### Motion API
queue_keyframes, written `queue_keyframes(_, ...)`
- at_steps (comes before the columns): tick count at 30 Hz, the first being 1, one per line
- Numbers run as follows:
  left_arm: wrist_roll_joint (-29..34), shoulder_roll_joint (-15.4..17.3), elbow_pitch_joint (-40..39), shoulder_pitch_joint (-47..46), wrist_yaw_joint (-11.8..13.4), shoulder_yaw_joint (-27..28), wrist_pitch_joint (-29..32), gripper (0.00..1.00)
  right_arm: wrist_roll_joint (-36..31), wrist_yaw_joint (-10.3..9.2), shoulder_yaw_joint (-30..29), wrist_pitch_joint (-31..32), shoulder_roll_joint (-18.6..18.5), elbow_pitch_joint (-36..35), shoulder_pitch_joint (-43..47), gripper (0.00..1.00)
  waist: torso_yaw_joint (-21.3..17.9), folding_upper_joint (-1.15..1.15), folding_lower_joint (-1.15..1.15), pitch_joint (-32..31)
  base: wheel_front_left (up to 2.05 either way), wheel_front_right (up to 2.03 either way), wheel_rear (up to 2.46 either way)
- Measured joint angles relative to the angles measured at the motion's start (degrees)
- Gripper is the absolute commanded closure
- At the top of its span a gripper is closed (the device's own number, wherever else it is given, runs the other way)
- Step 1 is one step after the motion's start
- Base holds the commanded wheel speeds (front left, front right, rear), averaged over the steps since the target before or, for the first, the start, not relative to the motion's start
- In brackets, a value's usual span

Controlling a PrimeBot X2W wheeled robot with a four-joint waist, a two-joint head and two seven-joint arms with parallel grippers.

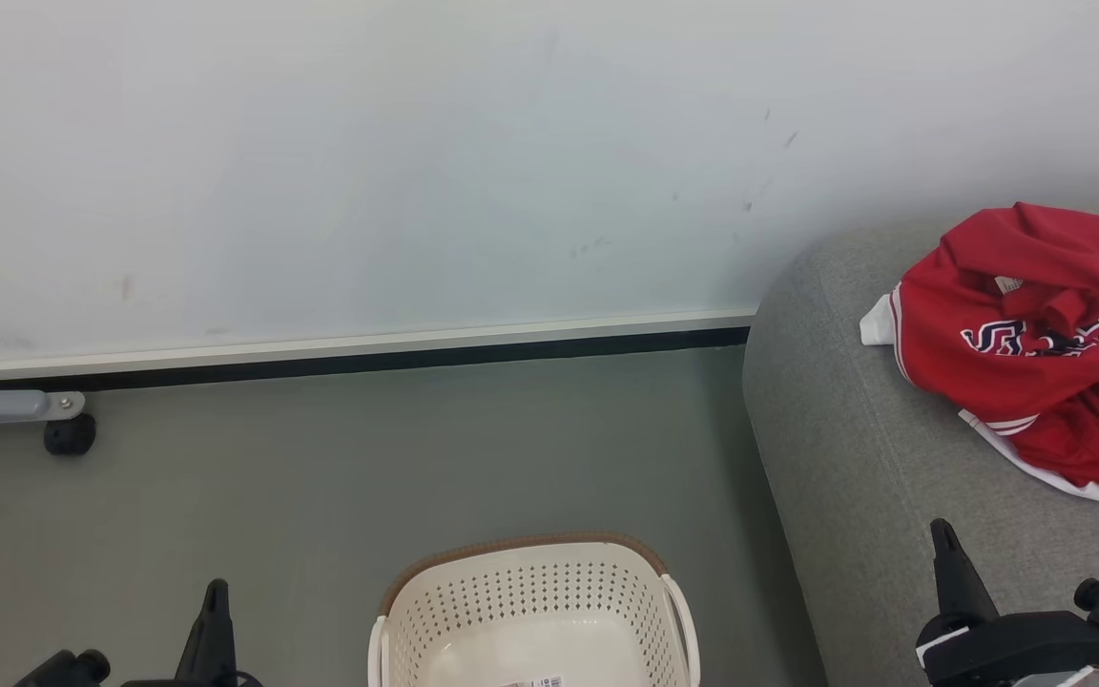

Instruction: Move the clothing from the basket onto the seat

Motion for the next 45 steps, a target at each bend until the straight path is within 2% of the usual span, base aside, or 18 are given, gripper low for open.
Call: queue_keyframes(45,-32.09,-2.21,1.66,-4.55,-6.06,4.72,8.36,1.00,30.44,5.86,-12.15,8.46,4.49,1.94,-0.99,1.00,0.75,0.00,0.00,0.48,0.00,0.00,0.00)
